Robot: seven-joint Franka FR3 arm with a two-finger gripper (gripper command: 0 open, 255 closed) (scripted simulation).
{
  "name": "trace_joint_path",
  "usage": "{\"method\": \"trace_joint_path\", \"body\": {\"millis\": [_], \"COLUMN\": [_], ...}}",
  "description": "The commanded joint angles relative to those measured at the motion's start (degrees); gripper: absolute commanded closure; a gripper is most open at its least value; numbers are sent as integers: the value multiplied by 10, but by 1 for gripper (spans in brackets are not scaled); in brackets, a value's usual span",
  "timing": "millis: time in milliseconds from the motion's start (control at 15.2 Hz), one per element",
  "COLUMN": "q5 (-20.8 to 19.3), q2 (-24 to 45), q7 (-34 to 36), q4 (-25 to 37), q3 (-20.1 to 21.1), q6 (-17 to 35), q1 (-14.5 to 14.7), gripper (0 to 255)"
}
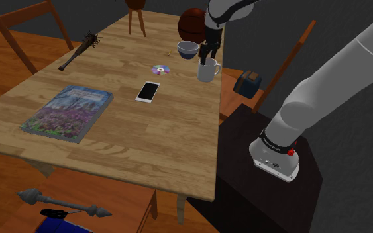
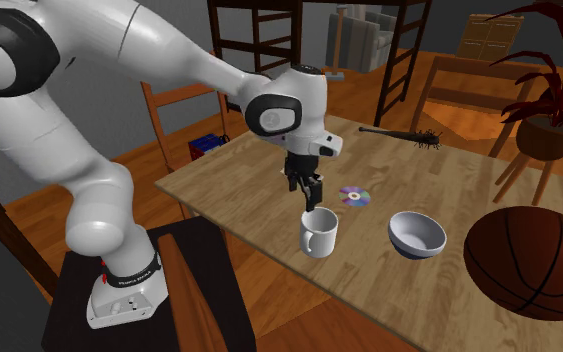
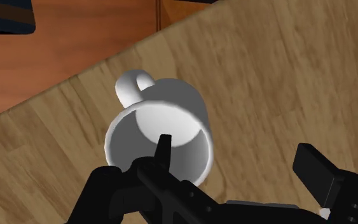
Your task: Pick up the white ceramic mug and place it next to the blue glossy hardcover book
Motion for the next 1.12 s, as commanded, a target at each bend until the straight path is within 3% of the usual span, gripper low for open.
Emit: {"method": "trace_joint_path", "body": {"millis": [0, 528, 1056], "q5": [10, 17, 17], "q2": [53, 96, 96], "q7": [-14, -20, -20], "q4": [20, -4, -4], "q3": [-8, -10, -10], "q6": [32, 98, 98], "q1": [-1, -1, -1], "gripper": [0, 0, 0]}}
